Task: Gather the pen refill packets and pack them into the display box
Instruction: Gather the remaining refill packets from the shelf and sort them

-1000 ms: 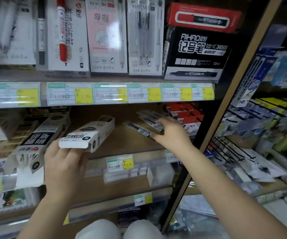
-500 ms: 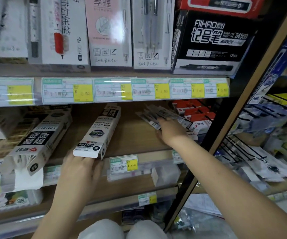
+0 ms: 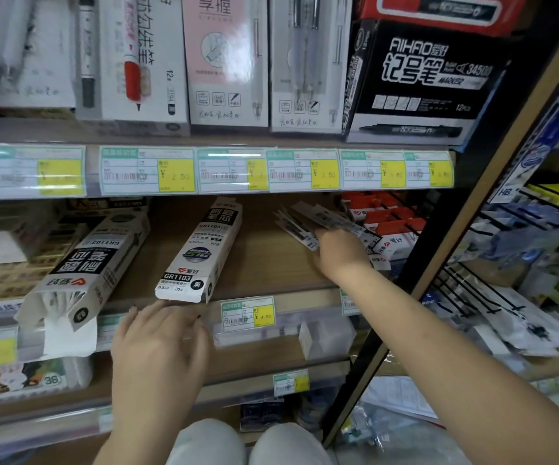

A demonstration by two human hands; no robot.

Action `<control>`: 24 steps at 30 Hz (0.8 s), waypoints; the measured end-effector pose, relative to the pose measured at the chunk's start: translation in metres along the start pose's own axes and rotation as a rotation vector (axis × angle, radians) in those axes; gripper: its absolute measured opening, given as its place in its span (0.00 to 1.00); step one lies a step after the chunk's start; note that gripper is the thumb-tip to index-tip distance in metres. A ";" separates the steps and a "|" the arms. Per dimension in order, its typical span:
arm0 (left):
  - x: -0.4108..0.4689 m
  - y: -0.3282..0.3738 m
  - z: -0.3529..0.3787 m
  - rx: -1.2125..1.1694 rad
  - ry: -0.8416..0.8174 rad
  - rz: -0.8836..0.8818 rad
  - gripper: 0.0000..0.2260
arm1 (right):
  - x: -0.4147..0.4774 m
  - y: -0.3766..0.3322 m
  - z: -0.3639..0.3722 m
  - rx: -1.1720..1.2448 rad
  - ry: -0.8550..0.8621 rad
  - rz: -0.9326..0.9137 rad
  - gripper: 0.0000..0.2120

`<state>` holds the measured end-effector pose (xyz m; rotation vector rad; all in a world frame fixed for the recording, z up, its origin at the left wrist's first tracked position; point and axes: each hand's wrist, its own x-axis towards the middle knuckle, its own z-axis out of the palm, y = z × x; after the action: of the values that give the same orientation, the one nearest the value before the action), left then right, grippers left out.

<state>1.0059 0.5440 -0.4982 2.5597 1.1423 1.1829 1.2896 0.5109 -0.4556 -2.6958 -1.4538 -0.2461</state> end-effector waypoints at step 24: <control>0.004 0.053 0.017 -0.557 -0.553 -0.225 0.11 | -0.101 0.032 -0.014 0.254 0.712 -0.406 0.12</control>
<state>1.0509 0.5123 -0.4871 2.0619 0.7969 0.5690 1.2606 0.4080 -0.4588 -1.7965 -1.6051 -0.8652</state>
